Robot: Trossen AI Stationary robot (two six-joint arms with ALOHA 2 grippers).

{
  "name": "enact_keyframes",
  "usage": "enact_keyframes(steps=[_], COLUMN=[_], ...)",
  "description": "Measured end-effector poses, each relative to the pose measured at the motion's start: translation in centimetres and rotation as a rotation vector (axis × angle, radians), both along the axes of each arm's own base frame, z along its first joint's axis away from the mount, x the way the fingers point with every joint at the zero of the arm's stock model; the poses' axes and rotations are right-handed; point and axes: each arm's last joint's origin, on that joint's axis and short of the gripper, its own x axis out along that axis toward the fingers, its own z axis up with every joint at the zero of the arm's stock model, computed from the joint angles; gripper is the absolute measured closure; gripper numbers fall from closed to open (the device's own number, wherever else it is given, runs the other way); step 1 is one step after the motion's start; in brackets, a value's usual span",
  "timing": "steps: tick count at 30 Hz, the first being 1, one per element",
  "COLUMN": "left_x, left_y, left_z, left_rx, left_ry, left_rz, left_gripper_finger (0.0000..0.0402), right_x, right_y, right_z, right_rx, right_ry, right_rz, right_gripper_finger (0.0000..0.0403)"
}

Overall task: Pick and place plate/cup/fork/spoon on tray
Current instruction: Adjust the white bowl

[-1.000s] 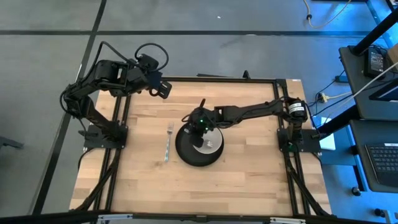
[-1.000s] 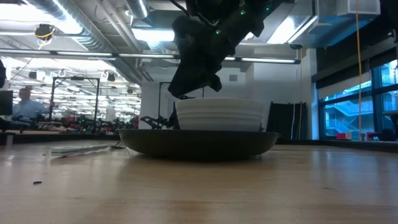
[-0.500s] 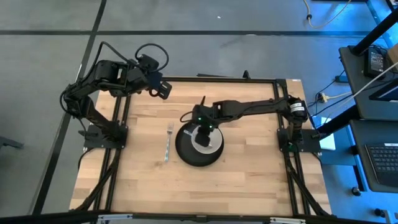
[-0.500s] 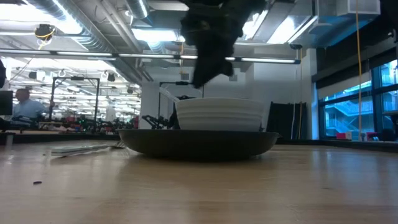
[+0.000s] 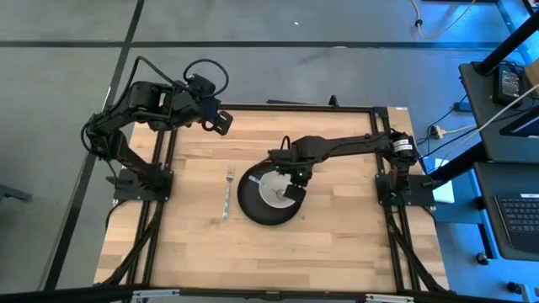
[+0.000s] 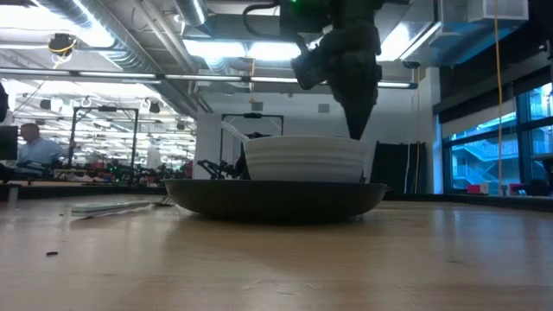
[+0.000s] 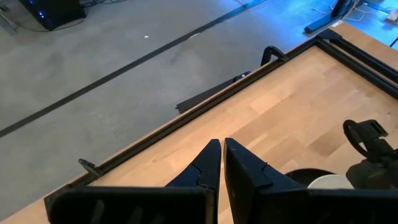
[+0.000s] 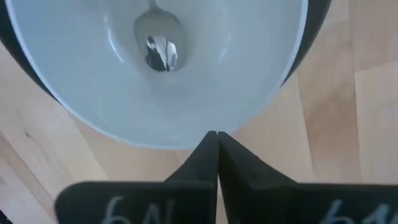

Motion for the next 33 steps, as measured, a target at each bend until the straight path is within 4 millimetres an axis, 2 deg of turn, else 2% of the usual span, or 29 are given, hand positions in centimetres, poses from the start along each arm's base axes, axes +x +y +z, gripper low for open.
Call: enact_keyframes(steps=[12, 17, 22, 33], left_x=[0.0, 0.0, 0.0, 0.0], left_y=[0.0, 0.0, 0.0, 0.0], left_z=[0.0, 0.0, 0.0, 0.0], left_rx=[0.000, 0.000, 0.000, 0.000], left_ry=[0.000, 0.000, 0.000, -0.001], left_rz=[0.000, 0.000, 0.000, 0.001], left_gripper_finger=[0.0388, 0.0388, 0.0388, 0.0388], right_x=[-1.1, -1.2, -1.7, -0.7], right_y=[-0.1, 0.2, 0.4, 0.5], right_z=[0.5, -0.9, -2.6, -3.4], right_rx=[-0.036, 0.050, 0.055, 0.113], right_ry=[0.070, 0.066, 0.094, -0.026], right_rz=[-0.040, -0.048, -0.066, -0.058], right_gripper_finger=[0.0400, 0.0401, 0.0401, 0.0403])
